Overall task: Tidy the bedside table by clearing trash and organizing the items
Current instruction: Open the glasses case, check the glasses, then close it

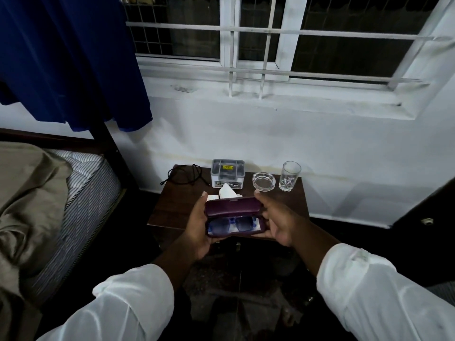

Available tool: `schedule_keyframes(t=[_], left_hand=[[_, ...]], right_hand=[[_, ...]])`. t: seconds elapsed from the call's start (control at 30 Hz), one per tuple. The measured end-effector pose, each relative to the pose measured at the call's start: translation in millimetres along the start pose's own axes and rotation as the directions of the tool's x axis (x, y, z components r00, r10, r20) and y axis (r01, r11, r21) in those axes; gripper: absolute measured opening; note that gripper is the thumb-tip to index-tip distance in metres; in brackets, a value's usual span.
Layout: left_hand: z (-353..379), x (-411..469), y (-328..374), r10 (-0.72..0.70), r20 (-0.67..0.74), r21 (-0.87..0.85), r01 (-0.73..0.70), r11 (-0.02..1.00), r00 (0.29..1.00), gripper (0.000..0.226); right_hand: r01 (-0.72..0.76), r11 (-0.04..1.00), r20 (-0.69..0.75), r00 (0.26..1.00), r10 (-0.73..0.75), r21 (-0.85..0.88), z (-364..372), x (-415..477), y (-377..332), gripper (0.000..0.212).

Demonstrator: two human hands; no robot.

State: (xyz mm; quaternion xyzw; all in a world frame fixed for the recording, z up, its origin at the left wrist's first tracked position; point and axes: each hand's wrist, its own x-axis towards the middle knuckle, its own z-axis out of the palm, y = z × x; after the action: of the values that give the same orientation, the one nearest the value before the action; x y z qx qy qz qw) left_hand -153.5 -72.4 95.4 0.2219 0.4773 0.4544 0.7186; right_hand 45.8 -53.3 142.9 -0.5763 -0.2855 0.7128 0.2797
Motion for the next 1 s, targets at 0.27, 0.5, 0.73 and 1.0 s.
schedule_keyframes(t=[0.27,0.5,0.73,1.0], left_hand=[[-20.3,22.4,-10.1,-0.025,-0.052,-0.003,0.025,1.0,0.998,0.033],[-34.4,34.1,-7.5,0.042,-0.091,-0.041,-0.046,0.998,0.995,0.017],[-56.9,41.8,-4.2,0.1,-0.13,-0.029,-0.104,0.994,0.987,0.021],[-87.7,57.1,-0.7,0.127,-0.165,-0.036,-0.135,0.99,0.978,0.023]], right_hand=[[0.008,0.995,0.001,1.0,-0.008,0.097,-1.1,31.6,6.3,0.015],[0.069,0.997,0.001,0.998,-0.069,0.041,6.1,59.7,11.0,0.009],[0.098,0.995,-0.015,0.995,-0.098,0.008,26.2,86.0,14.6,0.013],[0.092,0.995,-0.007,0.996,-0.092,-0.03,53.7,124.2,16.6,0.026]])
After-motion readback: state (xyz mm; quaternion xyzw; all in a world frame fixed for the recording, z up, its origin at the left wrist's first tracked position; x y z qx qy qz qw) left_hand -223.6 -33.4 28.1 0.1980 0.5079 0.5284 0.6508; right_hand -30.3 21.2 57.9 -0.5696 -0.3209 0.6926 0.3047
